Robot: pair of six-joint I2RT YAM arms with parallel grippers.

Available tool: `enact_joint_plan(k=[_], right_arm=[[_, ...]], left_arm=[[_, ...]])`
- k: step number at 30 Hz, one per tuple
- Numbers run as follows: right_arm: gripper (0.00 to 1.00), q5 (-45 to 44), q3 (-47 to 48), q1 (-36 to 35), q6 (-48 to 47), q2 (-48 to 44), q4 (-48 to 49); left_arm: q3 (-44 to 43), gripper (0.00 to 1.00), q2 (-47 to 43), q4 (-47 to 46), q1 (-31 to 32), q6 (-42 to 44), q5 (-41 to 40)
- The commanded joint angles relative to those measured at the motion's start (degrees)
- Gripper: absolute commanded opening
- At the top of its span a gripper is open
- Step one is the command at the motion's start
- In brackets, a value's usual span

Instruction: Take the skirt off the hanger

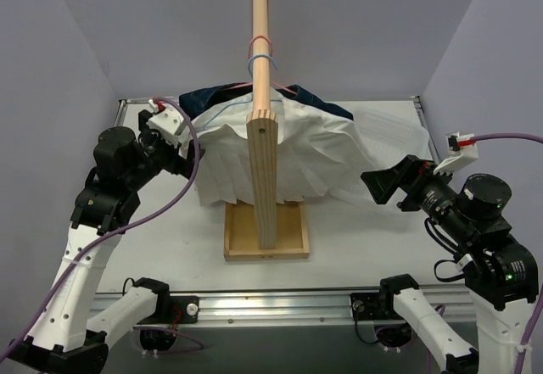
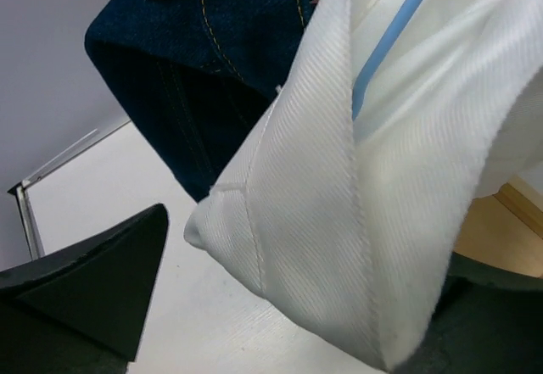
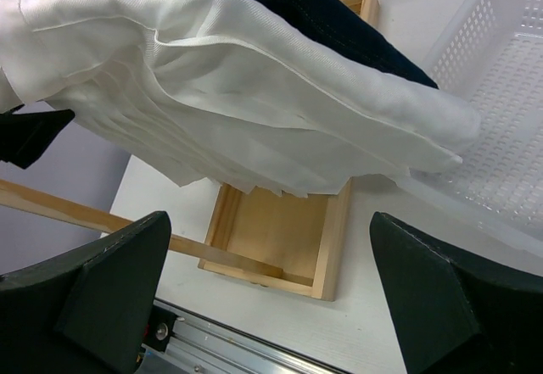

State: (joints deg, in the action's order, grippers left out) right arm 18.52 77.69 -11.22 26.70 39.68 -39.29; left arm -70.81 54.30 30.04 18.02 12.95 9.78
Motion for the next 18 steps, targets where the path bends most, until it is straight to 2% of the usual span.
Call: enact_joint_plan(k=[1, 4, 5, 8, 12, 13, 14, 18], right_arm=[[1.00, 1.0, 1.1, 0.2, -1.8, 1.0, -0.3], [1.00, 0.6, 1.1, 0.2, -1.8, 0.7, -0.5], [1.00, 0.5, 1.1, 0.2, -1.8, 0.6, -0.5], [1.00, 0.6, 0.9, 0.2, -1.6, 0.6, -0.5], [1.00, 0.5, 0.8, 0.2, -1.6, 0.7, -0.5], [1.00, 0.5, 0.7, 0.2, -1.6, 0.7, -0.4], [1.00, 0.6, 0.6, 0.2, -1.6, 0.7, -0.4], [1.00, 0.8, 0.1, 0.2, -1.6, 0.5, -0.3]], left_arm=[[-2.1, 0.89, 1.1, -5.6, -3.7, 1.5, 15.3], [-1.8, 0.77, 1.0, -5.6, -3.8, 1.1, 24.1], [-1.6, 0.64, 1.0, -5.3, -3.9, 0.9, 25.8], [-1.6, 0.54, 0.9, -3.6, -3.9, 0.3, 31.4], [-0.8, 0.49, 0.4, -2.6, -3.8, -1.2, 38.6], [-0.7, 0.46, 0.2, -2.4, -3.8, -2.0, 39.2], [-0.6, 0.39, -0.2, -2.3, -3.8, -2.4, 40.1], [0.5, 0.36, -0.5, -2.9, -3.8, -3.2, 42.8]])
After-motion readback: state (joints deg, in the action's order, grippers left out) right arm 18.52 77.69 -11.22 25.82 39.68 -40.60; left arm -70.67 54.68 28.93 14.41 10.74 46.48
